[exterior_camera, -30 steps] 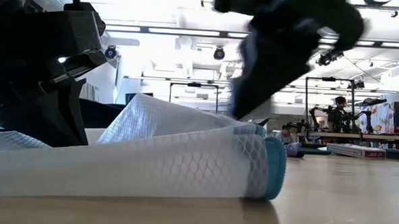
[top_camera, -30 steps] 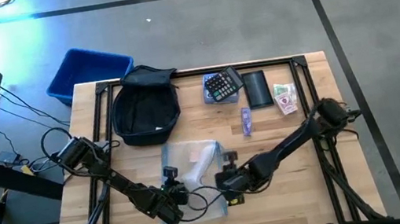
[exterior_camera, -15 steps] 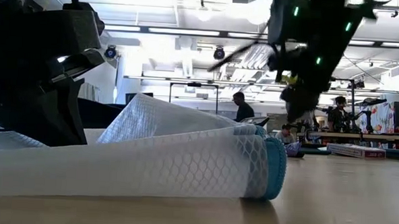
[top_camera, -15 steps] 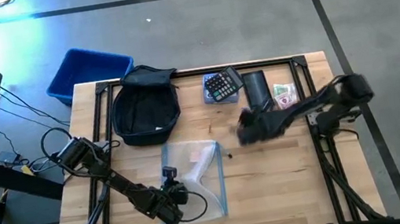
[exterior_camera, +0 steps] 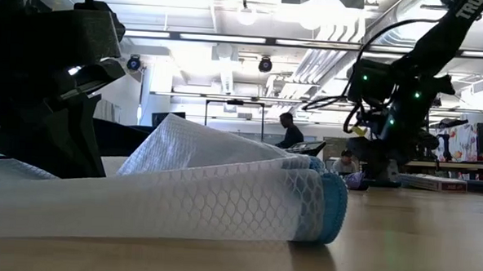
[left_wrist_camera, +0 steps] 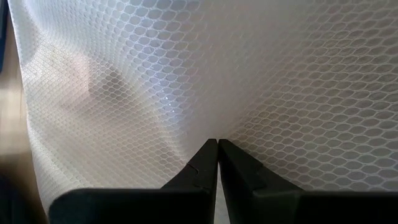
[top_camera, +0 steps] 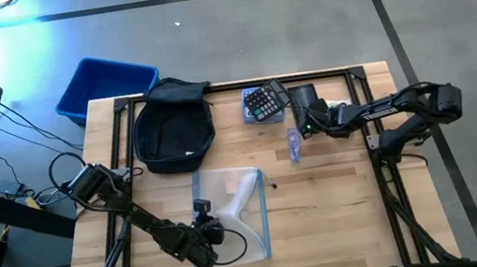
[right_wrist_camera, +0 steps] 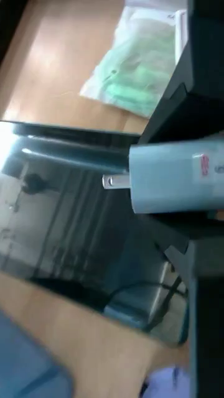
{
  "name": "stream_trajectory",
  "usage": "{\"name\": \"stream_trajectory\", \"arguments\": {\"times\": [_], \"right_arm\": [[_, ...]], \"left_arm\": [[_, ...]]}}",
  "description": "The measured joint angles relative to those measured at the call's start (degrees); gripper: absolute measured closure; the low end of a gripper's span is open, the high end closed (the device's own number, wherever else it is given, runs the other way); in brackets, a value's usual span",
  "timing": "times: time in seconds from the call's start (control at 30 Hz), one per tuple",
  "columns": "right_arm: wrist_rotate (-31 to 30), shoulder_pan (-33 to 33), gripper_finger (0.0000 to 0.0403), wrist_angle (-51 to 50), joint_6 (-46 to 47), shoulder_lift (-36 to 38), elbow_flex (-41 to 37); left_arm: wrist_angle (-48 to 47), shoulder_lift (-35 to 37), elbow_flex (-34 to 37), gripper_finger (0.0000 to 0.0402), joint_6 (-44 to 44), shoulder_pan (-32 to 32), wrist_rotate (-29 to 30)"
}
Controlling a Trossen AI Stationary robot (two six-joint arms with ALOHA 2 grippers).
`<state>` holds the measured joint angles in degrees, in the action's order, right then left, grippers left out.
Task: Unpack backpack
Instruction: Remove the blue charger adapter from the blue zipper bag, then remove the pink charger adapter from the blue zipper bag
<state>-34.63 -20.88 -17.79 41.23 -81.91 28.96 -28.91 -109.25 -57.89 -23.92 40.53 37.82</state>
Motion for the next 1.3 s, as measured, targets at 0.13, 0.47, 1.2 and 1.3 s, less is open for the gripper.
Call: {"name": "stream_trajectory", "arguments": {"times": [0.13, 0.47, 1.2, 1.3], "right_arm": [[0.39, 0.8, 0.021, -0.22, -1.86, 0.73, 0.55], [0.69, 8.79, 0.0195, -4.27, -4.13, 13.53, 3.99], [18.16, 31.74, 0.0194, 34.92, -13.2, -11.51, 8.74], [18.89, 31.32, 0.0194, 34.36, -13.2, -12.76, 10.59]], "left_arm": [[0.04, 0.0, 0.0, 0.0401, 0.0, 0.02, 0.01], [-9.36, 0.61, -7.38, 0.0401, -1.76, 4.92, 12.99], [-8.2, 0.79, 0.98, 0.0401, -12.89, -11.52, 7.28], [7.2, 0.79, 2.55, 0.0401, 4.33, -11.66, 5.4]]}}
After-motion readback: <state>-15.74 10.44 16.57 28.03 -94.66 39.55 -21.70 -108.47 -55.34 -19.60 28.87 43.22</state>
